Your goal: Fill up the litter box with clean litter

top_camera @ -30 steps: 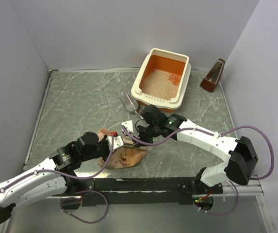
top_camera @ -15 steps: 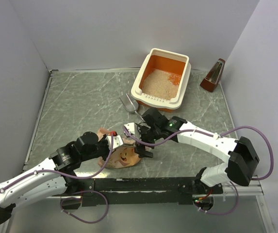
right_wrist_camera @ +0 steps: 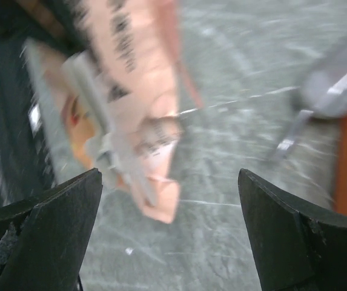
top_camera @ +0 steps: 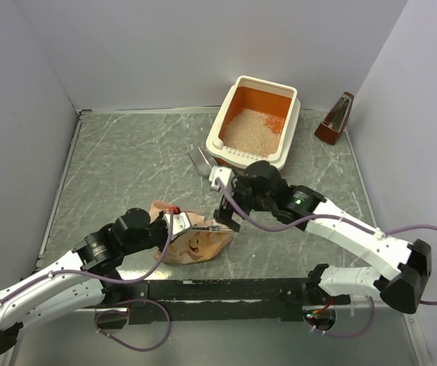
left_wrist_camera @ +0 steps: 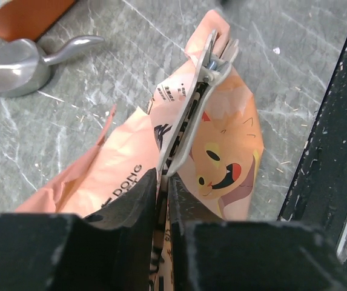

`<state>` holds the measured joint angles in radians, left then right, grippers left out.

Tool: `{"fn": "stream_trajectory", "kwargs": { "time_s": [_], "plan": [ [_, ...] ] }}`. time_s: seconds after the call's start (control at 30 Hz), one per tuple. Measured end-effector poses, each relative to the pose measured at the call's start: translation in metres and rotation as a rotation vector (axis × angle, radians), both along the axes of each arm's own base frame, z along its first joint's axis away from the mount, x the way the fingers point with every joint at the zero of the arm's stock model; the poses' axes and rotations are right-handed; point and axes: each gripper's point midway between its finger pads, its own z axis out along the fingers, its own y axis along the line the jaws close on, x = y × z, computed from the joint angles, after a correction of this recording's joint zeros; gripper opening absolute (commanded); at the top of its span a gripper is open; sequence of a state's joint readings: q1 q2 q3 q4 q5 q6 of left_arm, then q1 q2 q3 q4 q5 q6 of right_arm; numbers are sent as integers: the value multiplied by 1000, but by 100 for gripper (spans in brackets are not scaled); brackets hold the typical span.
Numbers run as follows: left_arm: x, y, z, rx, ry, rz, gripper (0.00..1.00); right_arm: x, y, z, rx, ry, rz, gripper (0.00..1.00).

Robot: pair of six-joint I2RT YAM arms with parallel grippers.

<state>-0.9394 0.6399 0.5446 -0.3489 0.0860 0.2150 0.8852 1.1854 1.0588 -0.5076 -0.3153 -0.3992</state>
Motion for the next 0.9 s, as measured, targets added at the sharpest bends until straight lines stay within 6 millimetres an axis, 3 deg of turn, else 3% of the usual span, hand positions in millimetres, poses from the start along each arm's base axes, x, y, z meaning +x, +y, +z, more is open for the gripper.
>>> {"fn": "stream_trajectory", "kwargs": {
  "time_s": [0.13, 0.27, 0.37, 0.47, 0.57, 0.6, 0.63, 0.9],
  "plan": [
    [-4, 4, 19, -42, -29, -4, 28, 21, -7, 45, 113, -67, -171, 100],
    [-6, 6, 62, -134, -95, -7, 29, 39, -12, 94, 196, -94, -315, 100],
    [-6, 8, 91, -191, -128, 5, 37, 49, -14, 122, 254, -103, -397, 100],
    [-5, 11, 112, -233, -139, 34, 48, 55, -18, 134, 288, -82, -478, 100],
    [1, 14, 130, -268, -126, 92, 66, 63, -25, 140, 329, -55, -590, 100],
    [4, 15, 139, -279, -125, 117, 87, 66, -27, 141, 343, -46, -631, 100],
    [8, 15, 146, -290, -124, 139, 99, 68, -30, 142, 358, -36, -669, 100],
    [36, 20, 194, -360, -158, 306, 97, 69, -49, 157, 514, -28, -797, 100]
  ]
}}
